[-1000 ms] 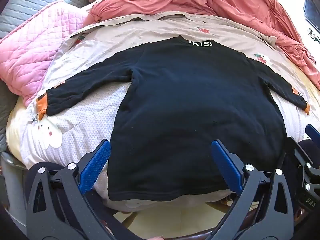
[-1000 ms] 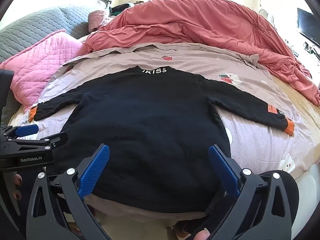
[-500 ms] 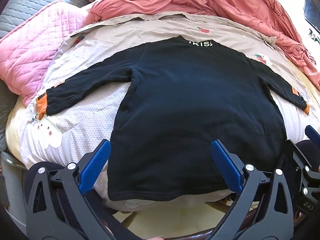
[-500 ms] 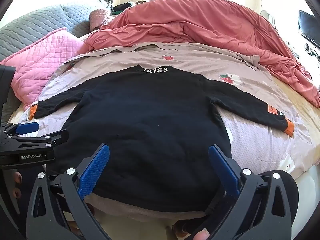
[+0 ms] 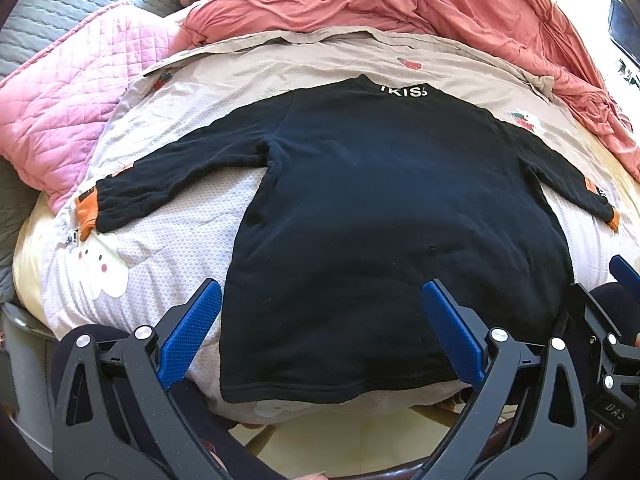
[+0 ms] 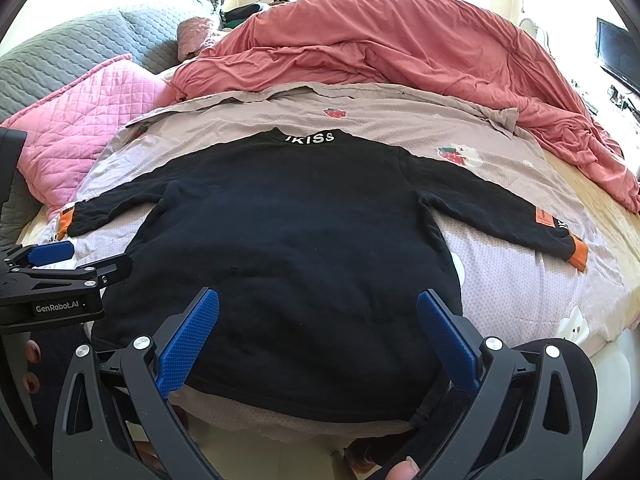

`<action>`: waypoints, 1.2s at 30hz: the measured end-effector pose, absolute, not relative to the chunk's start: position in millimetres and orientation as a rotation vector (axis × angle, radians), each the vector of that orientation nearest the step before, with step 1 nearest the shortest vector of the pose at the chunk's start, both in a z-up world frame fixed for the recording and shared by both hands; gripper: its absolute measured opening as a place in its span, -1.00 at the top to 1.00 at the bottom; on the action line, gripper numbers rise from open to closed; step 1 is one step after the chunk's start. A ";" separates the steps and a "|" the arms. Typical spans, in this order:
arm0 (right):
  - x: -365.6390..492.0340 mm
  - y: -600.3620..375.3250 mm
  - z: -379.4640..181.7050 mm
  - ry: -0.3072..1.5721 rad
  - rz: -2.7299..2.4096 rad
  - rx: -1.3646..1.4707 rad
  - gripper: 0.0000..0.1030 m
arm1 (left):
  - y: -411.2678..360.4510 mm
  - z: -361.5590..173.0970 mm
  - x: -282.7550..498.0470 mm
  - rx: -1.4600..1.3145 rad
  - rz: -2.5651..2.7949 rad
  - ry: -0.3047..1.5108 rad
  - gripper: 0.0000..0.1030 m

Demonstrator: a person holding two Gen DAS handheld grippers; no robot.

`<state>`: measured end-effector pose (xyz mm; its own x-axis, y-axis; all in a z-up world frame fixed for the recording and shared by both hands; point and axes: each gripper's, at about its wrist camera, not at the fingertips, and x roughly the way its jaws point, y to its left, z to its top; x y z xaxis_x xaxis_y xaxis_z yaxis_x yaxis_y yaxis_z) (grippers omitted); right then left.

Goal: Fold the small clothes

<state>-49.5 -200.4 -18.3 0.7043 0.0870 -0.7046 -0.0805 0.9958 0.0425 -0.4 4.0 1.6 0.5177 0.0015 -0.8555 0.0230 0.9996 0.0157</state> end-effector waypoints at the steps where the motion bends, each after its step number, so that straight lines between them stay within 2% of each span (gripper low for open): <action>1: -49.8 -200.5 -18.9 0.784 0.092 0.009 -0.92 | 4.3 1.7 -0.5 0.025 -0.013 1.027 -0.83; 36: -44.8 -198.6 -23.5 0.801 0.089 0.015 -0.92 | 5.5 -5.2 3.2 0.025 -0.014 1.043 -0.83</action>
<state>-44.8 -198.6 -23.5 0.6924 0.0852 -0.7165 -0.0736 0.9962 0.0473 3.2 5.5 -5.2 0.5037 0.0007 -0.8639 0.0233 0.9996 0.0144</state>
